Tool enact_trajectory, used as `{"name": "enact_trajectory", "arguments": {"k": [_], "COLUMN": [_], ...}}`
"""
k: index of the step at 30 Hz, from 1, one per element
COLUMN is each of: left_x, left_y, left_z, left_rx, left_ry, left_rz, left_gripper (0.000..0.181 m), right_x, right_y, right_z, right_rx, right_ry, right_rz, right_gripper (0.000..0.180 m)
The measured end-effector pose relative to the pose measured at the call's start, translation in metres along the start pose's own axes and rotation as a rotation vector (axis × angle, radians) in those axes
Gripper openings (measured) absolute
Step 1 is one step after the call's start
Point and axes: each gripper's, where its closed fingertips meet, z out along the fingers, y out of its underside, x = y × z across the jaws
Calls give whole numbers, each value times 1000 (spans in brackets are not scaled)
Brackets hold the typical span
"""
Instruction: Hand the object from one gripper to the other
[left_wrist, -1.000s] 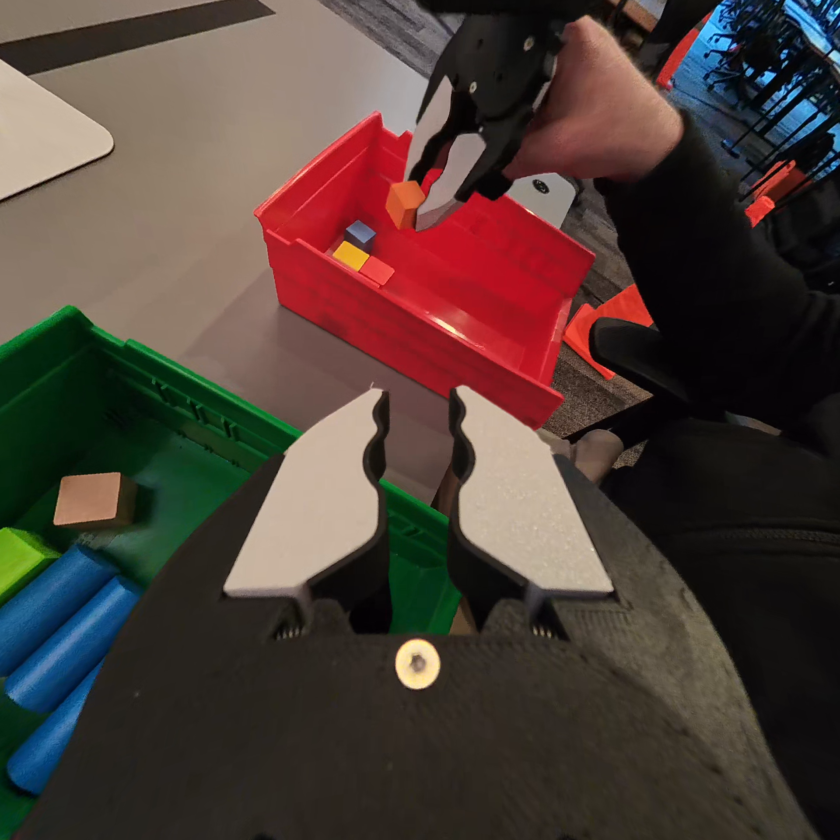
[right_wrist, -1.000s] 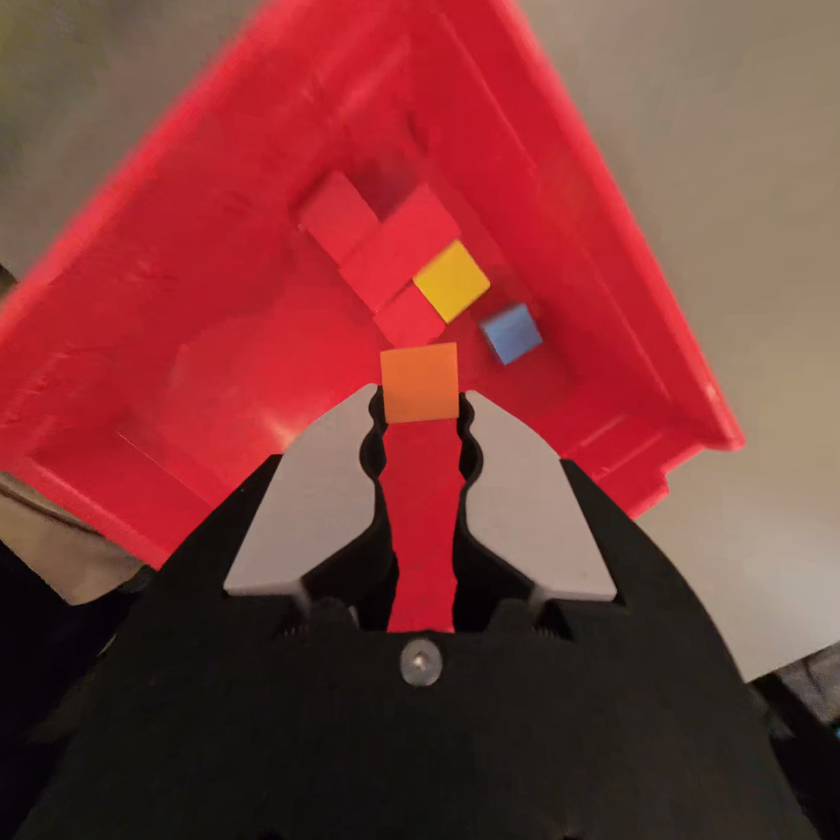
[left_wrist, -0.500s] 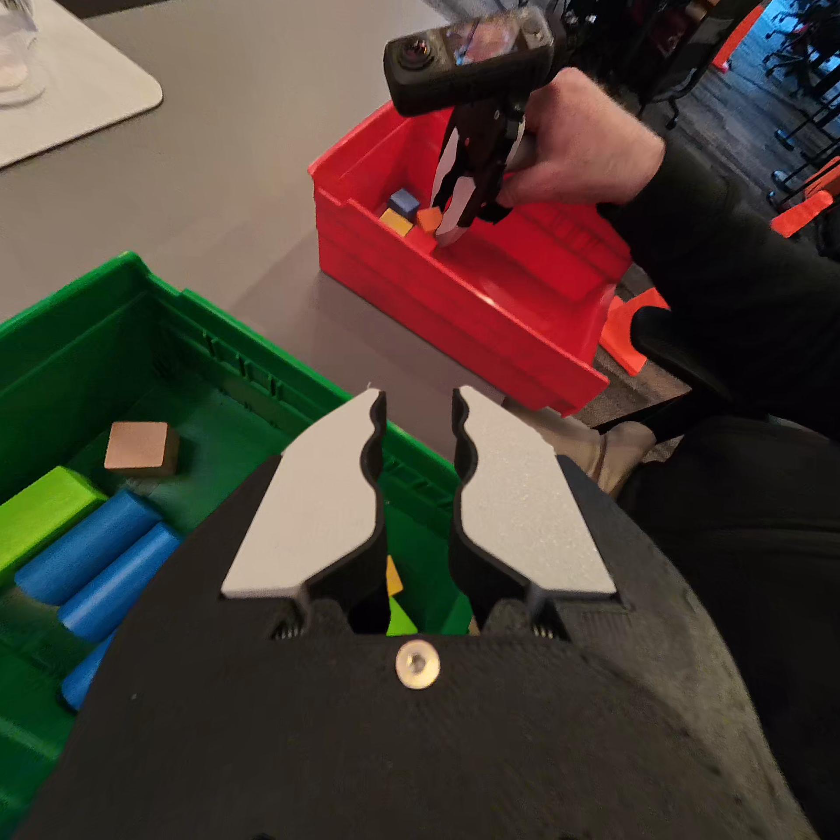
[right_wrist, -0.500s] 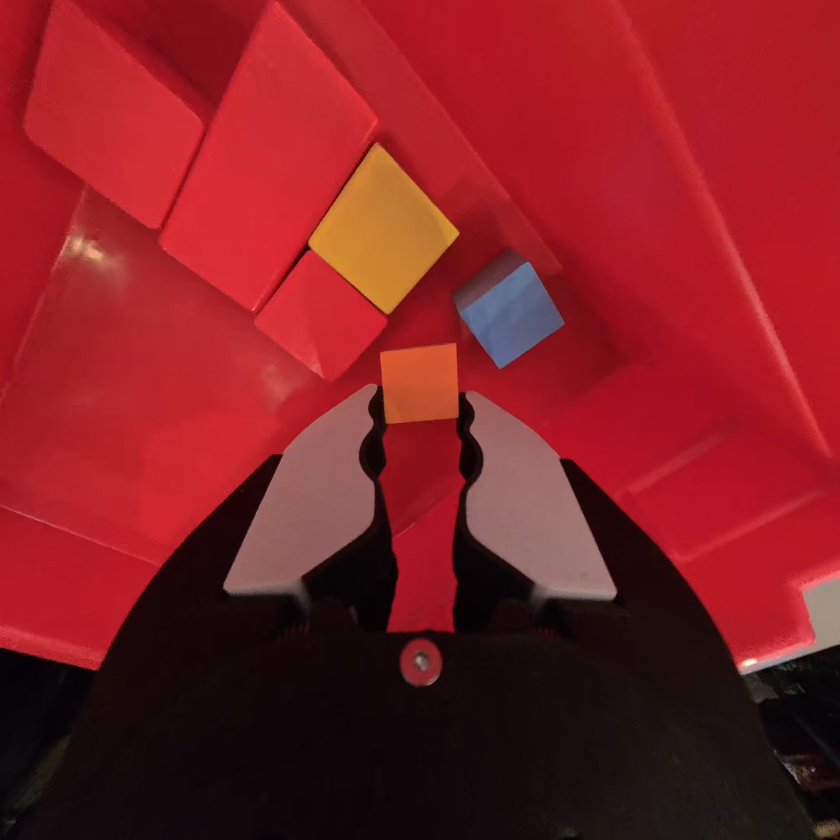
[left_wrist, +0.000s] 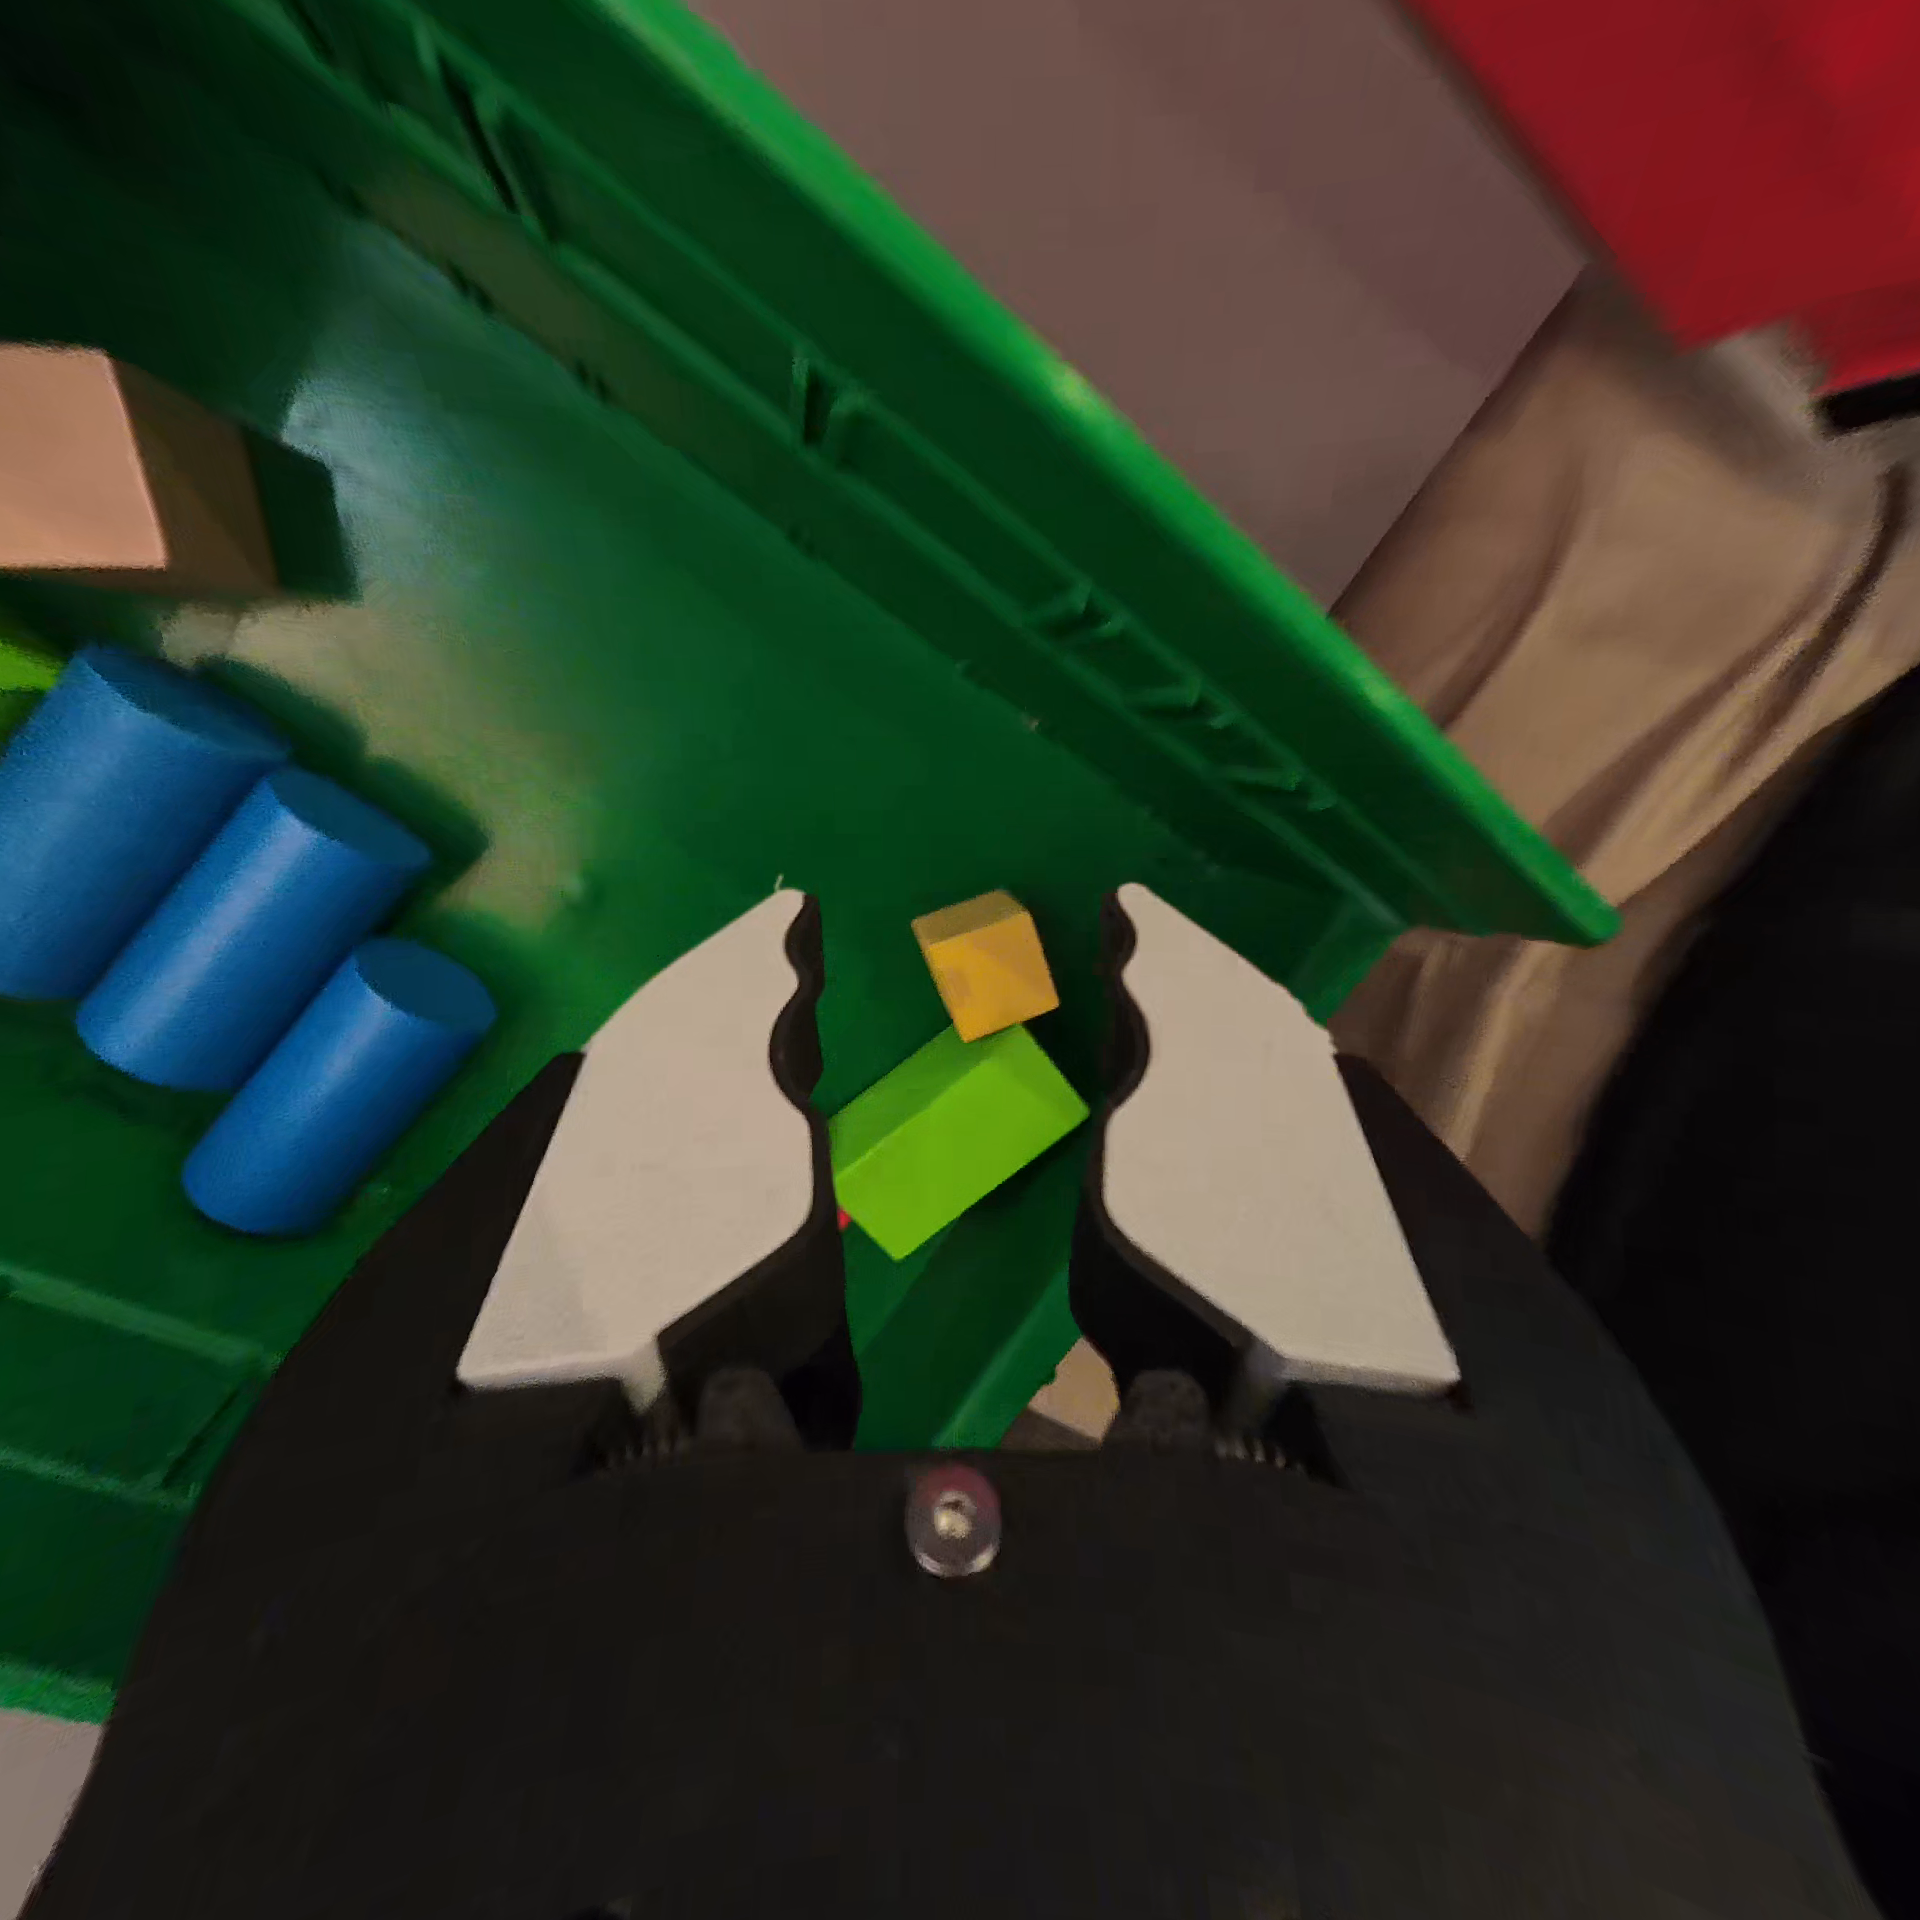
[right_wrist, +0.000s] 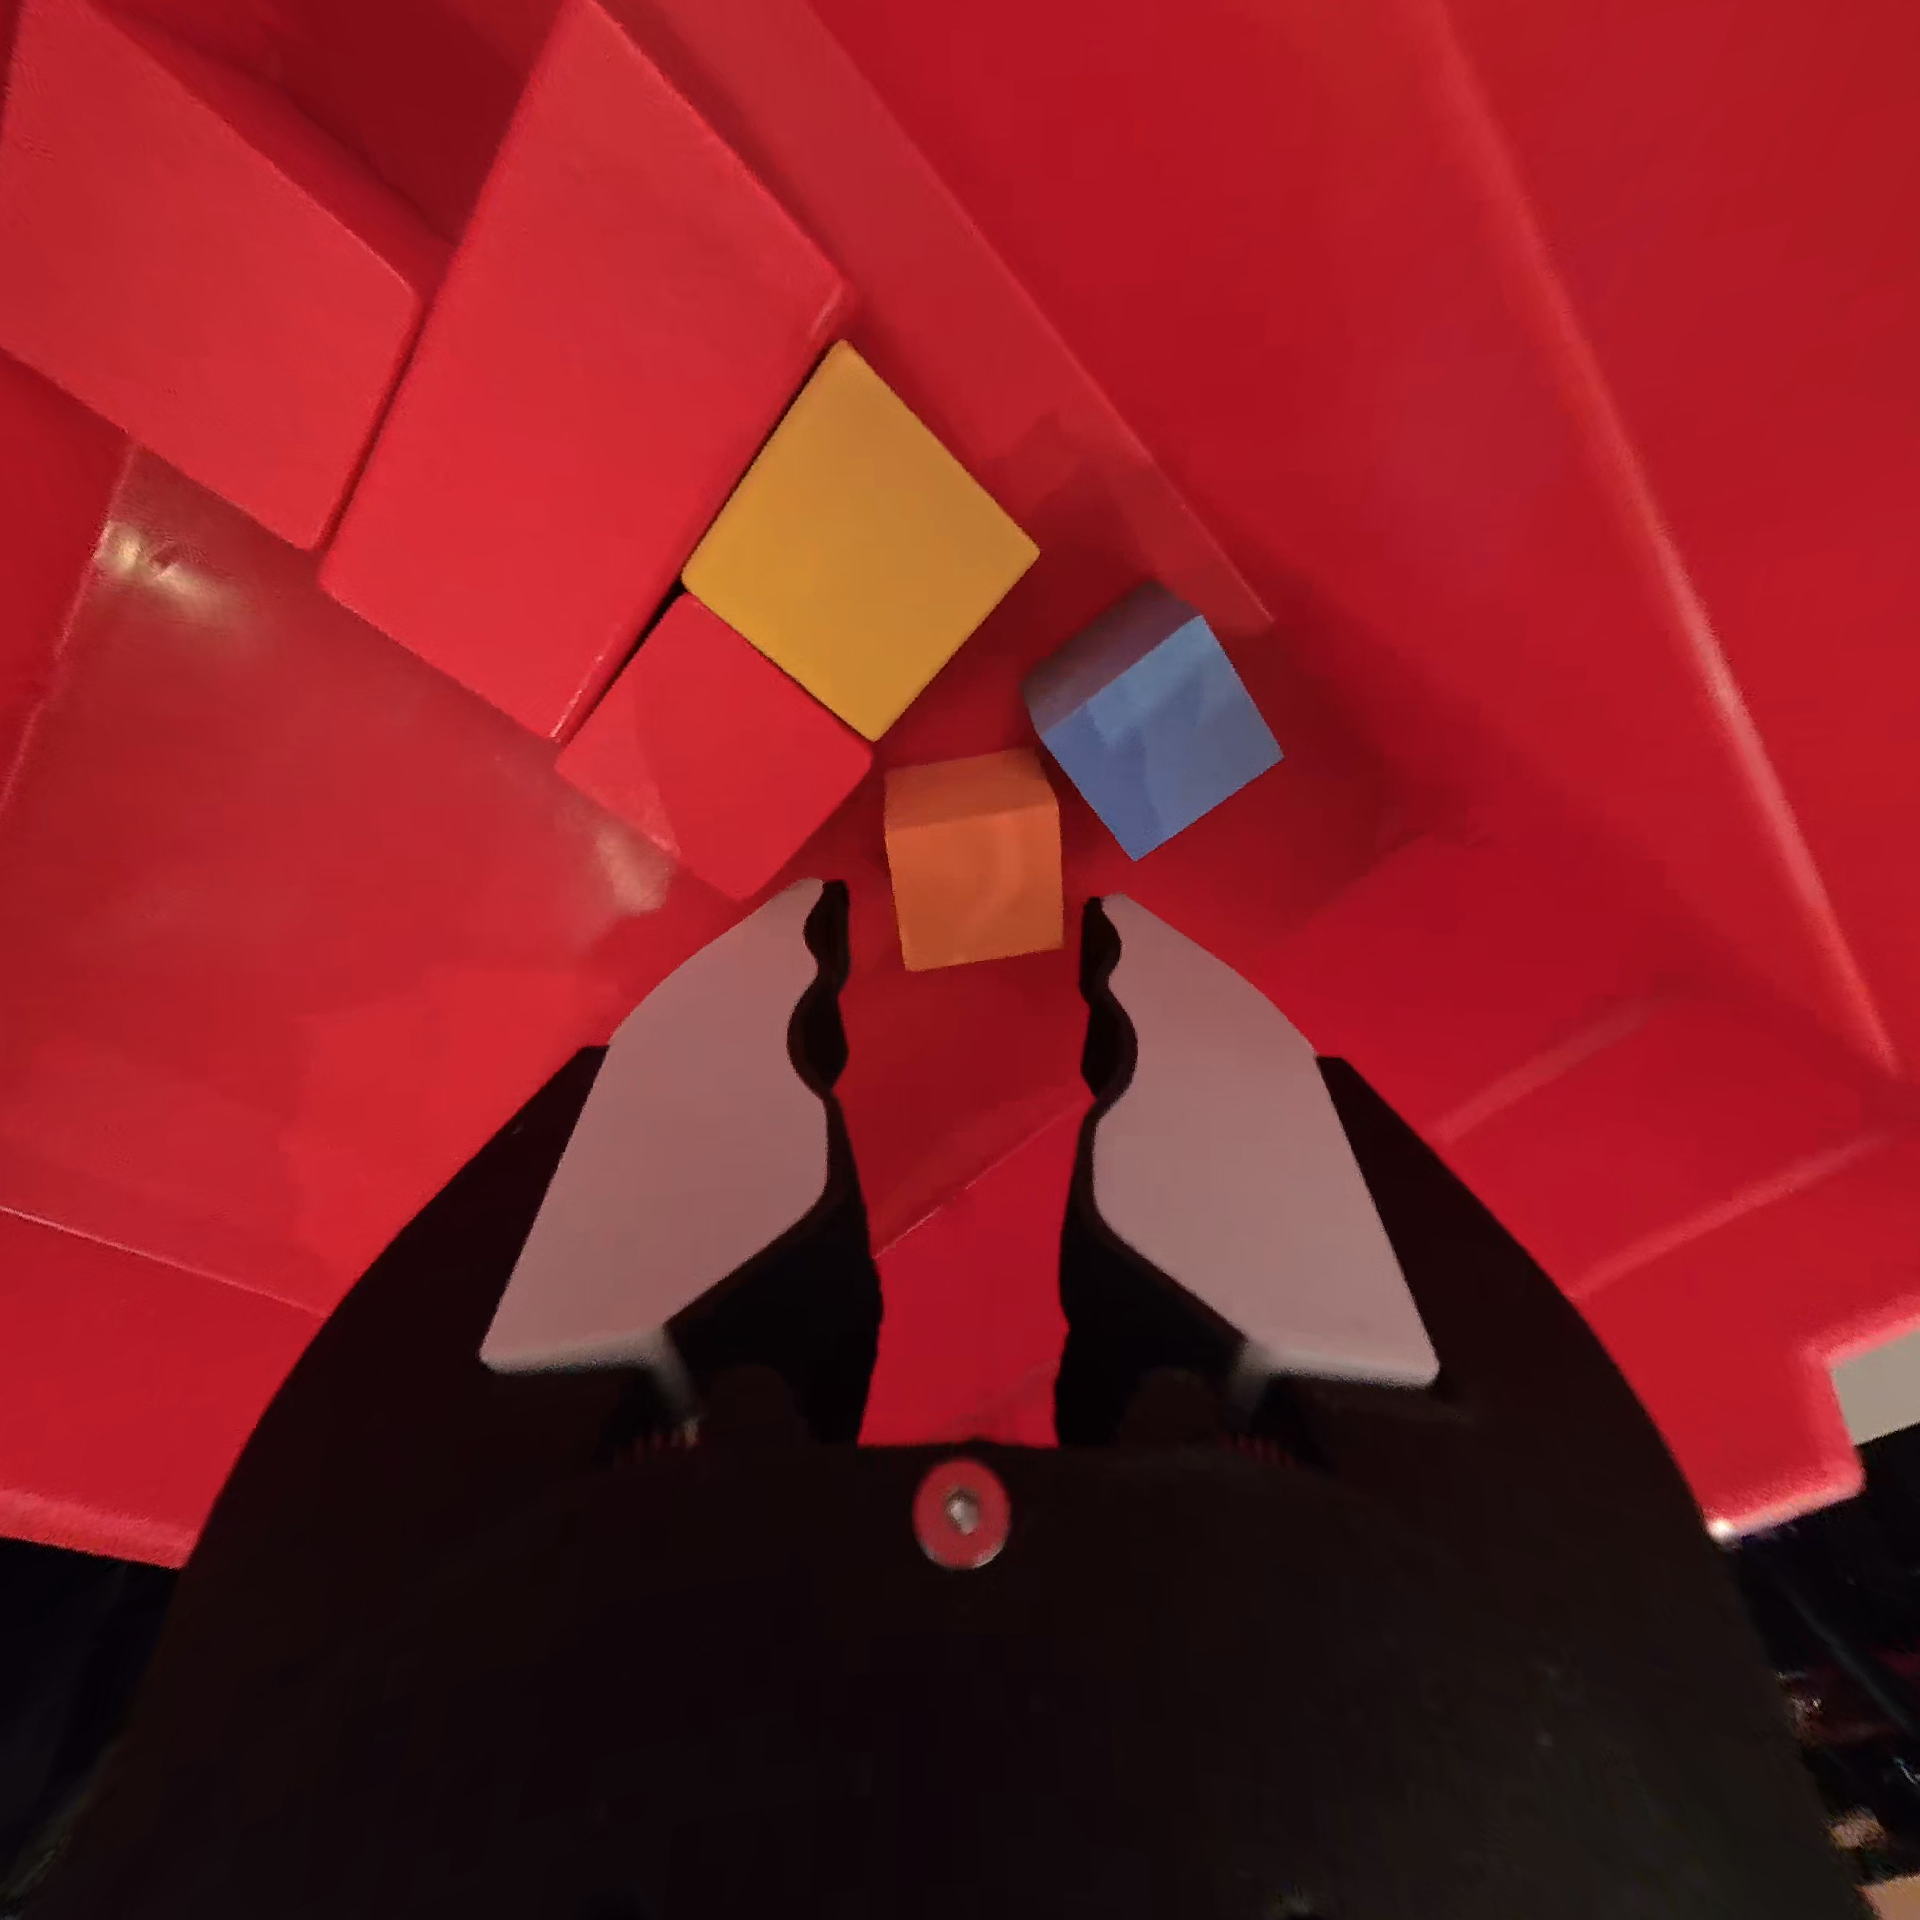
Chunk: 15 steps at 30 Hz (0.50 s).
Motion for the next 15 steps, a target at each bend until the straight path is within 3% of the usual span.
{"name": "enact_trajectory", "arguments": {"k": [1, 10, 15], "left_x": [-2, -6, 4], "left_y": [6, 31, 27], "left_z": [4, 29, 31], "left_rx": [-46, -232, -212], "left_ry": [-21, -62, 4], "left_rz": [4, -13, -25], "left_gripper": [52, 52, 35], "right_x": [1, -2, -1], "right_y": [-1, -8, -11], "right_z": [-4, -36, -46], "right_rx": [13, 141, 166], "right_ry": [1, -61, -34], "right_rz": [2, 23, 12], "right_gripper": [43, 47, 44]}}
